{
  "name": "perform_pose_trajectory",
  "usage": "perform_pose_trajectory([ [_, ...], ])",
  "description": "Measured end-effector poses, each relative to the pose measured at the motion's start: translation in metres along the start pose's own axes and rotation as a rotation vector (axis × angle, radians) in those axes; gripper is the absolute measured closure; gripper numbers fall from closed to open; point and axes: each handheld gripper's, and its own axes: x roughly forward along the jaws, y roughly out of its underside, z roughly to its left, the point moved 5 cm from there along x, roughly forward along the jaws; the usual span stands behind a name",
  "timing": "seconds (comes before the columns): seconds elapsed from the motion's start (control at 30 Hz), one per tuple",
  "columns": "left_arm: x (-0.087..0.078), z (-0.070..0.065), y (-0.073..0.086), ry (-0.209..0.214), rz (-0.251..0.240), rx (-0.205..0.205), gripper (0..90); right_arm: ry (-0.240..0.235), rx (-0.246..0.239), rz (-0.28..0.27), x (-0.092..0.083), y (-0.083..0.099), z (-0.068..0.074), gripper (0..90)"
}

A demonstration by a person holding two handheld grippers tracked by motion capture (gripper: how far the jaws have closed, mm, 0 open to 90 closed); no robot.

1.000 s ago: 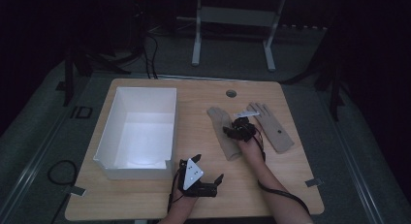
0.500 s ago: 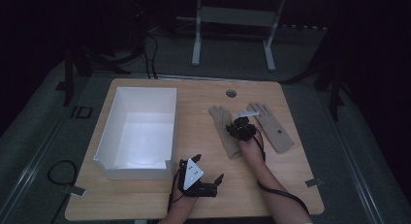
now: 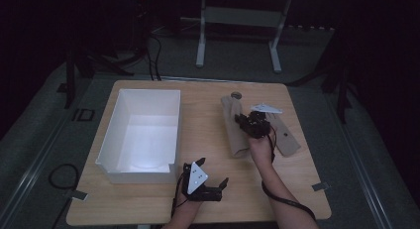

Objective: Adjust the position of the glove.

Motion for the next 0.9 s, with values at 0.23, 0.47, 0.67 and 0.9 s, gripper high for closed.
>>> perform_pose_trajectory([
  [0.23,-0.001,-0.001,0.000,0.013,-0.006,-0.003,0.2,0.030,0.089,-0.049,-0.031,0.010,0.005,80.6],
  [0.47,0.000,-0.001,0.000,0.010,-0.005,-0.001,0.2,0.075,0.150,-0.004,-0.036,0.048,-0.003,80.6],
  [0.67,0.000,-0.001,0.000,0.009,-0.003,0.003,0.2,0.115,0.179,0.054,-0.030,0.083,-0.009,80.5],
  [0.9,0.000,-0.001,0.000,0.008,-0.002,0.006,0.2,0.135,0.207,0.121,-0.016,0.111,-0.014,78.2],
])
